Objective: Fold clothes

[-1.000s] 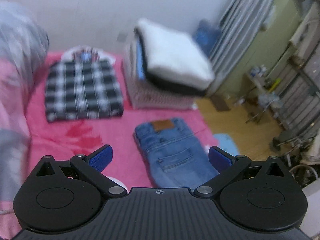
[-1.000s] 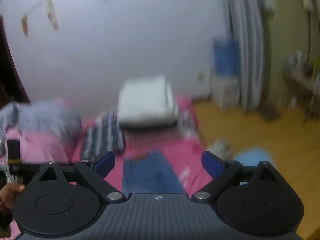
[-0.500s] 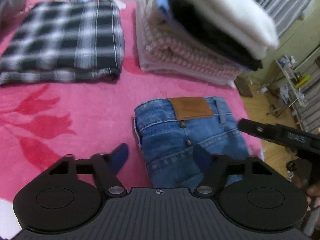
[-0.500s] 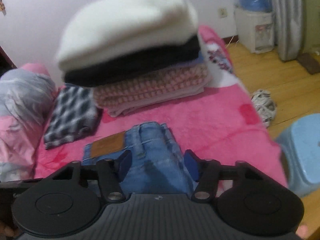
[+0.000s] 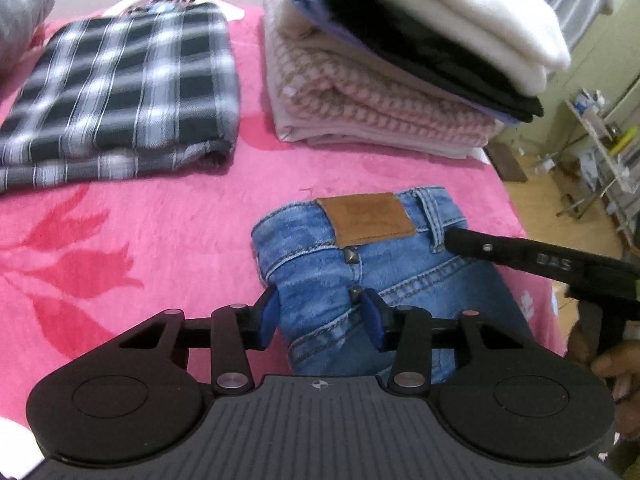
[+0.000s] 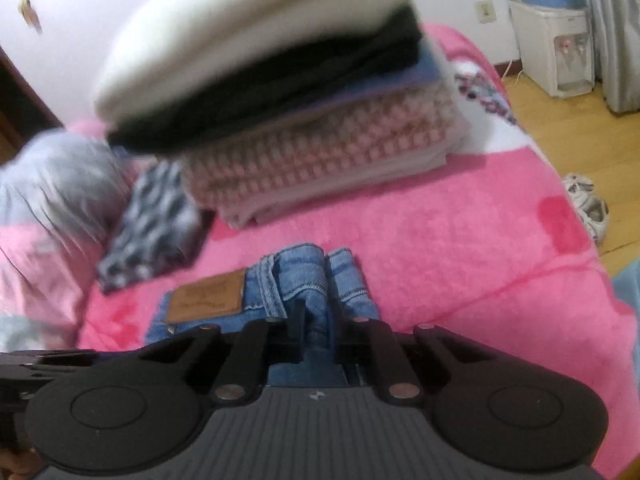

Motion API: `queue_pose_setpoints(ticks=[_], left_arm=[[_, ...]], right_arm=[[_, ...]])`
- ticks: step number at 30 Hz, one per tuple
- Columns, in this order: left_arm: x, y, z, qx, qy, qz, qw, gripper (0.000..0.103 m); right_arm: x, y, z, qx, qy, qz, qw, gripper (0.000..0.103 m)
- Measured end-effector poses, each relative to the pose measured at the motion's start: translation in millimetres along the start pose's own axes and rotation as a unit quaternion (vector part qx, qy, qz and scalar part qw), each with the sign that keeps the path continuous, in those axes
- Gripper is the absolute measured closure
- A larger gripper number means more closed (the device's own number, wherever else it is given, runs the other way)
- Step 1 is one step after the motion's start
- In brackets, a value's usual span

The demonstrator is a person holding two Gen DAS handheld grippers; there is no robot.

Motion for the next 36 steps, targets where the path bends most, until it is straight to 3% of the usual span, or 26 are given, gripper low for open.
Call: queue_pose_setpoints(ticks=[3, 8, 15, 20, 22, 26, 30, 36], left_arm=[[-3, -1, 5, -0.008, -0.008, 0.0, 0.9999, 0.059], [-4, 0, 10, -0.006, -0.019, 0.01, 0.9997, 0.058], [-4, 4, 13, -0.027, -0.015, 0.029, 0.9991, 0.053], [-8, 5, 11, -0.03, -0.011, 0.039, 0.9987, 0.048], [-7, 5, 9, -0.028, -0.01, 0.039, 0.9988, 0.044], [1, 2, -2, -0.008, 0.006, 0.04, 0.9992, 0.04], [18, -2, -16, 0.006, 0.026, 0.057, 0.998, 0.038], [47, -9, -28, -0.005, 0.069, 0.076, 0.9947, 0.038]], right_arm=[[13, 1, 0, 0.001, -0.012, 0.019, 1.0, 0.093], [5, 0, -1, 0.045, 0.006, 0.019, 0.999, 0.093], [14, 5, -3, 0.056, 0.024, 0.048, 0.997, 0.094], [-4, 6, 18, 0.002, 0.019, 0.023, 1.0, 0.09], [5, 1, 22, -0.03, 0.012, 0.017, 0.999, 0.079], [67, -5, 30, -0.101, 0.003, 0.07, 0.992, 0.077], [151, 2, 43, -0.179, -0.009, 0.135, 0.975, 0.077], [275, 45, 23, -0.236, 0.066, 0.196, 0.95, 0.077]])
Point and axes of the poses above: each gripper's, at about its wrist camera, not at the fingertips, and x roughly against the way its jaws point, z to its right, y to its underside, the point moved 4 cm from there along -x, roughly the way its jaws point, and after that the axes turned 4 degrees about -y, right-handed, at the moved point
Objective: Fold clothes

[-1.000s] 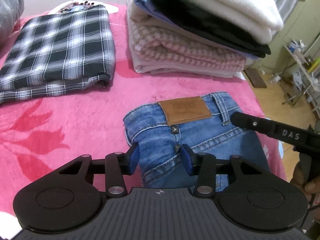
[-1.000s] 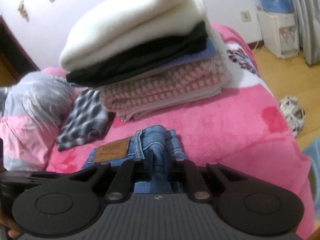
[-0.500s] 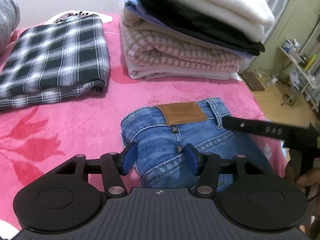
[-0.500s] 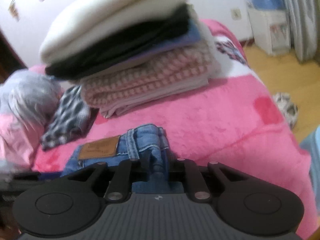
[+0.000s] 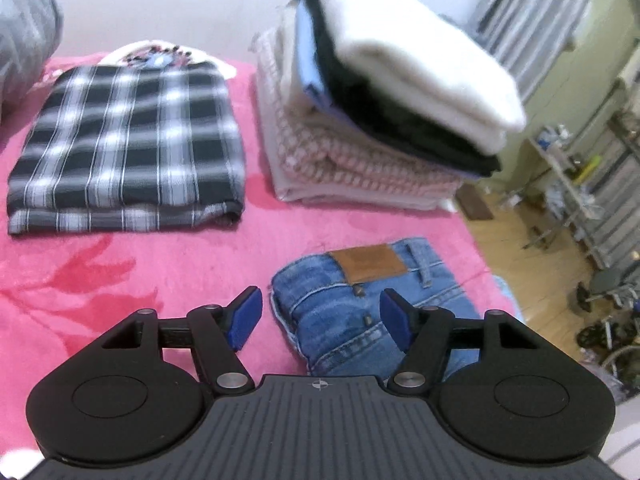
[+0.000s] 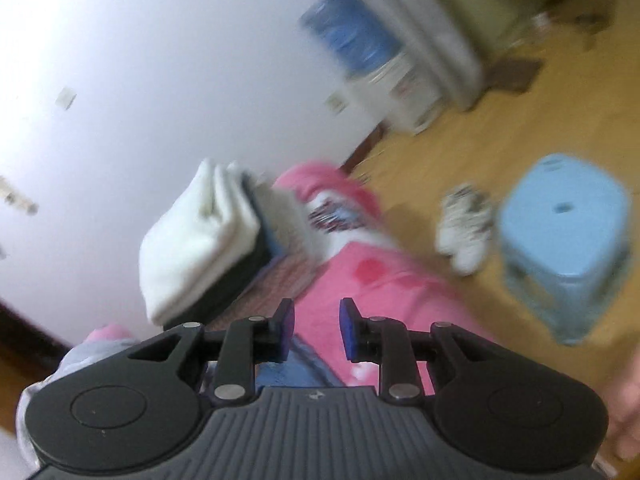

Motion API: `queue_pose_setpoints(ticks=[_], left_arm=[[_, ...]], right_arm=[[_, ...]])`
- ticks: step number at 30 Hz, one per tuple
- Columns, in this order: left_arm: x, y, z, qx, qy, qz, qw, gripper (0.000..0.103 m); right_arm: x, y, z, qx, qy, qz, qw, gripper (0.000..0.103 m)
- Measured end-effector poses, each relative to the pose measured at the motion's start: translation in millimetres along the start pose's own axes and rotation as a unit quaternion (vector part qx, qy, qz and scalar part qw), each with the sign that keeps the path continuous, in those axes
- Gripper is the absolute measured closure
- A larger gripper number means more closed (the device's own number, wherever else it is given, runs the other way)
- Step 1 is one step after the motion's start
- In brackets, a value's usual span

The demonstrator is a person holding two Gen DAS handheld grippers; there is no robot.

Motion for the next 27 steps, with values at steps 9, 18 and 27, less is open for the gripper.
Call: queue_pose_setpoints(ticks=[9, 18, 27], left_arm=[[-22, 7, 56, -0.128, 0.095, -0.052, 0.9859, 0.038], [-74, 26, 88, -0.3, 0.059, -0.047, 0.9508, 0.038], [-80, 28, 85, -0.313, 0.039, -0.034, 0.9483, 0.04]], right_arm=[[193, 96, -32, -0.061, 0.18, 0.048, 0.981, 0.077], [219, 192, -57, 0.038, 0.284, -0.065, 0.956, 0.077], [74, 279, -10, 0.254, 0.272, -0.206, 0.905, 0.079]])
Point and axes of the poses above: each gripper's, at about its wrist camera, not at the fingertips, and x roughly against the way its jaws point, z to its right, y to its underside, the point moved 4 cm from there along -x, roughly the way its jaws point, and after that the axes turned 4 degrees about -y, right-handed, at the moved point
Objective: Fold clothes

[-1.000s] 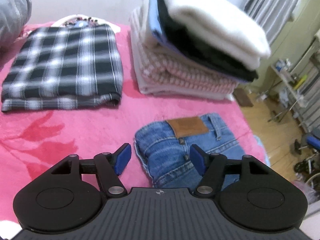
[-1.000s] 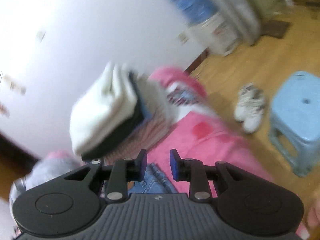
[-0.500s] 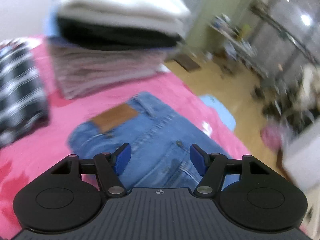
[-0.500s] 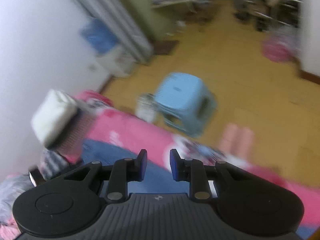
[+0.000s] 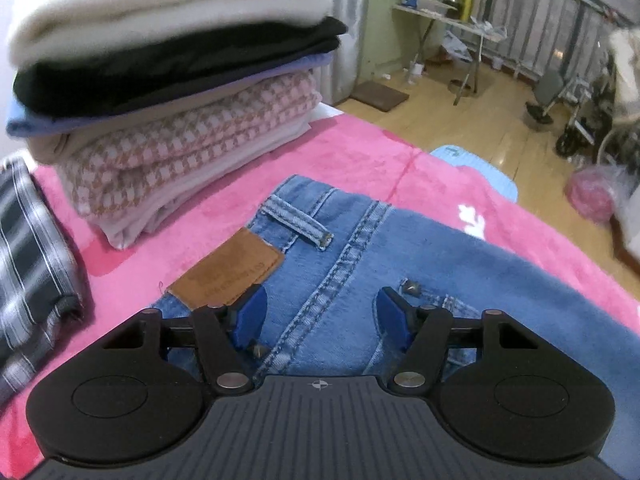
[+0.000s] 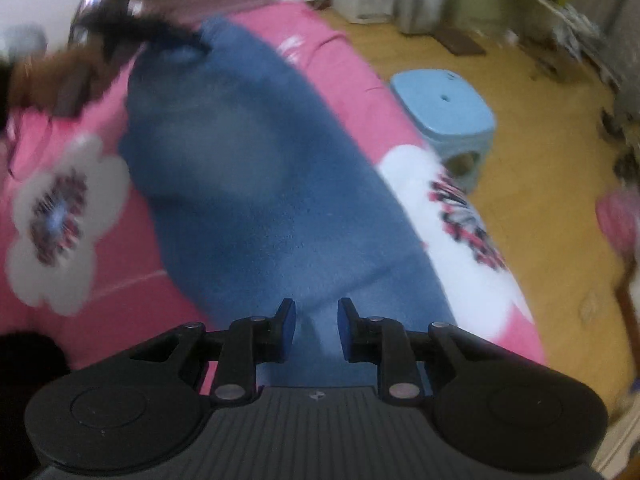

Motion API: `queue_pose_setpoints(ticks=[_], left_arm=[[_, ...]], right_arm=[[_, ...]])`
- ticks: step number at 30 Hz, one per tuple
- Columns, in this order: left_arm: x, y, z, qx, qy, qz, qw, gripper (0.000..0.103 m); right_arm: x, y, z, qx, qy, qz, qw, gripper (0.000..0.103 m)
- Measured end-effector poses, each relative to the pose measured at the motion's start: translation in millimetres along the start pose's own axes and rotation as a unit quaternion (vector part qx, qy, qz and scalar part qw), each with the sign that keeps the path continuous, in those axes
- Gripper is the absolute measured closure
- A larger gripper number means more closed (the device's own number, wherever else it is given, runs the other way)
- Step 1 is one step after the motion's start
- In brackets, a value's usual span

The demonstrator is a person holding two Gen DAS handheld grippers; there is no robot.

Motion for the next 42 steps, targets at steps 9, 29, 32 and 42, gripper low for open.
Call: queue_pose_setpoints(ticks=[9, 29, 32, 42], left_arm=[[-3, -1, 12, -0.013, -0.044, -0.004, 0.9989, 0.039], [-1, -11, 28, -0.023, -0.122, -0.041, 0.9914, 0.034], [11, -12, 25, -0.011, -0.12, -0.045, 0.9916, 0.034], [108, 43, 13, 0.136, -0.016, -0.053, 0.9892, 0.029]], right_arm=[[32, 184, 79, -0.022, 0.042, -0.102, 0.994, 0.08], [97, 334, 161, -0.163, 0.131, -0.133, 0.969, 0.078], [117, 330, 171, -0.186, 0.149, -0.134, 0.962, 0.078], [87, 131, 50, -0.006, -0.018, 0.042, 0.999, 0.074]])
Point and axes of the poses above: each gripper's, at about its wrist camera, not at the fingertips, and x roughly against the way its jaws point, z to its right, y to its underside, the point moved 4 cm from there along -x, roughly the way its jaws point, and after that the axes turned 4 degrees about -y, right-handed, at the moved point
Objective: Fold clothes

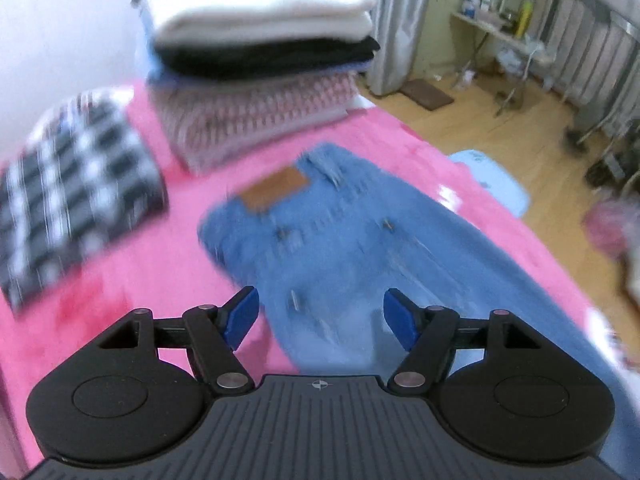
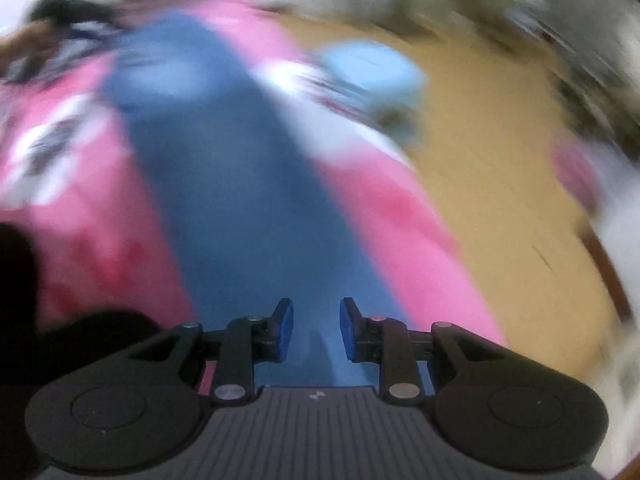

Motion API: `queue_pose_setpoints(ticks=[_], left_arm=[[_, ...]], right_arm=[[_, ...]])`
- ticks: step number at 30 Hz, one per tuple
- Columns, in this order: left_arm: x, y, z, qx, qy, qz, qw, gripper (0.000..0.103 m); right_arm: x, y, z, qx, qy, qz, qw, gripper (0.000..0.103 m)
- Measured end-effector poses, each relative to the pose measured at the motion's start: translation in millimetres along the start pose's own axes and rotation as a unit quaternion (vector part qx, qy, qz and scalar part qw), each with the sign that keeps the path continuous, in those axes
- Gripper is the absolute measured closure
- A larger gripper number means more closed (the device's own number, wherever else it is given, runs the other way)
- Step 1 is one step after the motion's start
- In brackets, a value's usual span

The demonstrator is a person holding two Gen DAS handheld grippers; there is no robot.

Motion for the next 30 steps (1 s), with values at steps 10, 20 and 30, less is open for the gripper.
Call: queue_pose_setpoints(ticks=[10, 20, 30], left_arm=[[-17, 111, 14, 0.155, 0.186, -0.142, 0.9597, 0.013], [-33, 115, 31, 0.171, 0.234, -0.125, 0.9489, 0.027], [-32, 125, 58, 0.159, 0.283, -0.155, 0.9329, 0.058]], right_arm=[[-88, -76, -121, 0.12, -0.104, -0.003, 0.987, 0.066], [-136, -54, -70, -0.292, -0.218, -0.085, 0.927, 0.066], [-145, -13, -52, -0.543, -0.206, -0.001, 0.814, 0.068]])
Point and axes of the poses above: each gripper's, at about its wrist camera, not at the fingertips, and x roughly against the way its jaws point, z to its right, y to its underside, the point moved 4 cm from there along -x, roughly the way its jaws point, and after that the axes turned 4 degrees about -y, right-handed, at the moved point
